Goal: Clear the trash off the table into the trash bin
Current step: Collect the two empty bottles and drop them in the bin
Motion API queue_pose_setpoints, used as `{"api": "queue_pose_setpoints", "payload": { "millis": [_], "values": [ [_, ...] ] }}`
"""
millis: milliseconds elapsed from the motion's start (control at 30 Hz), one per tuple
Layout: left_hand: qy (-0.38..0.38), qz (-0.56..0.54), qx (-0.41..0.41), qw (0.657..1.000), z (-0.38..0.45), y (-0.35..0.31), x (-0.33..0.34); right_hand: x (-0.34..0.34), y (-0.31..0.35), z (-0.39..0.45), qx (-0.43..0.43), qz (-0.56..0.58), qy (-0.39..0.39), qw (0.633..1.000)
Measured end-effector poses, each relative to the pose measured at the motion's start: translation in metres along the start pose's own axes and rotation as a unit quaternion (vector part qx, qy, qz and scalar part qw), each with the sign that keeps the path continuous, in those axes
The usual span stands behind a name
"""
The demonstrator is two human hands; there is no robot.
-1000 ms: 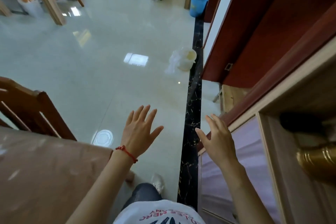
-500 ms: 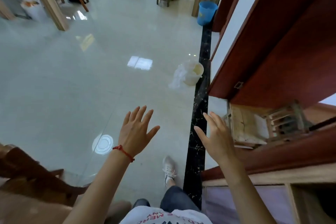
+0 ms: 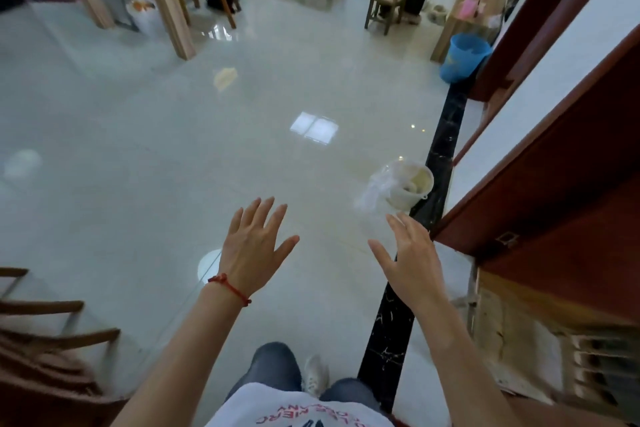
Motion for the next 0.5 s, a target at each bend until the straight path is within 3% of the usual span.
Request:
{"api": "queue_pose_setpoints", "payload": {
  "millis": [500],
  "values": [
    [-0.015, -0.014, -0.118, 0.993, 0.141, 0.102, -0.016, 0.007, 0.085, 0.216, -0.136, -0.027, 0.025, 0.99]
  ]
}}
Point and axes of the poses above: each hand's wrist, its own z-axis towards the middle knuckle, its own x-axis out of the palm, y = z × x, the point moved 3 cm from there along z, towards the middle knuckle, and after that the axes turned 6 degrees about y, right-handed, at the moved point
